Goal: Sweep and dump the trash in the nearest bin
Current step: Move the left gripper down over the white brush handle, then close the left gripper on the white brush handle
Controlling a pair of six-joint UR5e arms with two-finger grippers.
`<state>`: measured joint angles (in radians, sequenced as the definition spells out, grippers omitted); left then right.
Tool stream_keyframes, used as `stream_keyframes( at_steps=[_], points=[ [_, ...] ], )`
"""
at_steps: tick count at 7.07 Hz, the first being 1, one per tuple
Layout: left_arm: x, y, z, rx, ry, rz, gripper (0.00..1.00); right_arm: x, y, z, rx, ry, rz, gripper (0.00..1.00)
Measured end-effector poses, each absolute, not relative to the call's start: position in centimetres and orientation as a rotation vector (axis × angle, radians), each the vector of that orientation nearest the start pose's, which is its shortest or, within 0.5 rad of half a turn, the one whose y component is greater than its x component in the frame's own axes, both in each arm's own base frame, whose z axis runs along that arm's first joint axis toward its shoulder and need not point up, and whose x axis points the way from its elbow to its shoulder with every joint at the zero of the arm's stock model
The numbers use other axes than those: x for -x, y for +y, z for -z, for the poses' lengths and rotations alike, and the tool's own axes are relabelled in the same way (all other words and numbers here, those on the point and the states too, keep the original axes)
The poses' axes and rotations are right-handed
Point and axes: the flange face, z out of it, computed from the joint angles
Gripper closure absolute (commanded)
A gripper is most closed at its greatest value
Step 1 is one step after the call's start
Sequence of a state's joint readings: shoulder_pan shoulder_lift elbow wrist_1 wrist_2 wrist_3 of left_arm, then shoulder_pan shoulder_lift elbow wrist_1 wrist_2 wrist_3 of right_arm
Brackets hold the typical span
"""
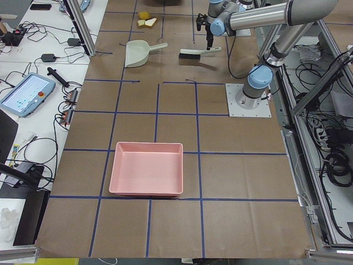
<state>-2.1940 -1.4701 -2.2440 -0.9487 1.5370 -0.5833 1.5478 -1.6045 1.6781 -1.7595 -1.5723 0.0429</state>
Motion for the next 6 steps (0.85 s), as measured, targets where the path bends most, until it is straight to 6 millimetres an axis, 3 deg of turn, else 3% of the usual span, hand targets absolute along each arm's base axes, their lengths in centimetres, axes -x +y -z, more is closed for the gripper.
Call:
stream_keyframes(
  at_steps=[3,6],
  points=[
    [35.0,-21.8,-24.4,-0.103,3.21,0.074,0.01,-12.2,-49.0,-47.1,-0.104,3.135,0.181,0.0],
    [34.7,-20.8,-23.3,-0.109,3.216,0.072,0.18,-12.2,-49.0,-47.1,-0.104,3.135,0.181,0.0]
  ],
)
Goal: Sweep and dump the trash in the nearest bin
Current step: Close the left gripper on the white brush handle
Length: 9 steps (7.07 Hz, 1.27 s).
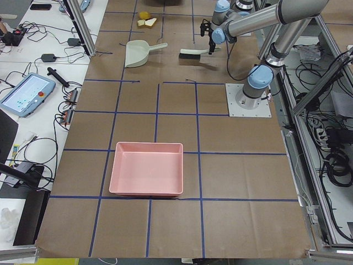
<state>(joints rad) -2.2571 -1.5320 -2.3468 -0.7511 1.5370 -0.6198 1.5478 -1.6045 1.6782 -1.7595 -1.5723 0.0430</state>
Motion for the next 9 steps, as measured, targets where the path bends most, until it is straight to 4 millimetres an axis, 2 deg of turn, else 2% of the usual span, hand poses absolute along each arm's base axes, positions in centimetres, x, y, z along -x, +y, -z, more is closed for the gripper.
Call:
stream_keyframes(
  at_steps=[2,7,8,9],
  points=[
    [34.74,-20.76,-23.15,-0.111,3.215,0.066,0.25,-12.19,-49.02,-47.09,-0.104,3.135,0.181,0.0],
    [34.72,-20.72,-23.02,-0.117,3.211,0.056,0.3,-12.19,-49.0,-47.02,-0.104,3.135,0.178,0.0],
    [34.7,-20.69,-22.96,-0.118,3.209,0.051,0.34,-12.19,-49.0,-47.03,-0.104,3.135,0.178,0.0],
    [34.65,-20.63,-22.86,-0.117,3.206,0.042,0.49,-12.19,-49.01,-47.06,-0.104,3.135,0.179,0.0]
  ],
)
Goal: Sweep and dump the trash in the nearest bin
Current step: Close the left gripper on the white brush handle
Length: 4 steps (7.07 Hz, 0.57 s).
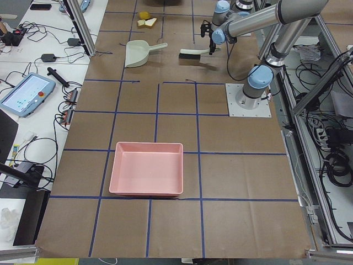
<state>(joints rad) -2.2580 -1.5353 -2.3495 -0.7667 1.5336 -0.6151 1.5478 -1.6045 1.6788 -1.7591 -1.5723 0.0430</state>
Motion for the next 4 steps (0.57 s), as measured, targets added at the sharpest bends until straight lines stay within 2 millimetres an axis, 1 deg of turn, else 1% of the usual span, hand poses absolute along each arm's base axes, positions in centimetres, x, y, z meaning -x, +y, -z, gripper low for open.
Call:
stream_keyframes(
  at_steps=[1,2,3,4],
  points=[
    [34.65,-20.52,-22.76,-0.117,3.206,0.025,0.57,-12.19,-49.02,-47.08,-0.104,3.135,0.18,0.0],
    [34.77,-20.34,-22.71,-0.113,3.218,-0.005,0.63,-12.19,-49.02,-47.08,-0.104,3.135,0.18,0.0],
    [34.96,-20.2,-22.77,-0.106,3.236,-0.033,0.75,-12.19,-49.02,-47.09,-0.104,3.135,0.18,0.0],
    [35.07,-20.14,-22.84,-0.102,3.245,-0.045,0.84,-12.19,-49.02,-47.08,-0.104,3.135,0.18,0.0]
  ],
)
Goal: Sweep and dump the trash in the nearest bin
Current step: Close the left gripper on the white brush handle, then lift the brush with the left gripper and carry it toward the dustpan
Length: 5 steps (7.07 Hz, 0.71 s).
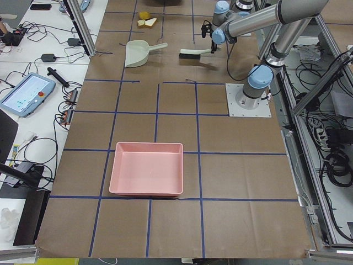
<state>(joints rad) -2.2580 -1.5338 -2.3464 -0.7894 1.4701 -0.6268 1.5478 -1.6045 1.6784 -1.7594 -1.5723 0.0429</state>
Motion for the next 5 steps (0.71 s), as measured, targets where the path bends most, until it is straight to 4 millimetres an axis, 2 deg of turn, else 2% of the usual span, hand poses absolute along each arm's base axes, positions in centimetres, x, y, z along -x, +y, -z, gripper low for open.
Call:
stream_keyframes(
  at_steps=[1,3,5],
  points=[
    [35.1,-20.1,-22.9,-0.101,3.247,-0.052,0.93,-12.2,-49.0,-47.1,-0.104,3.135,0.18,0.0],
    [35.0,-20.1,-23.7,-0.105,3.247,-0.051,0.97,-12.2,-49.0,-47.1,-0.104,3.135,0.18,0.0],
    [35.5,-21.5,-26.3,-0.101,3.256,-0.001,1.0,-12.2,-49.0,-47.1,-0.104,3.135,0.181,0.0]
  ],
)
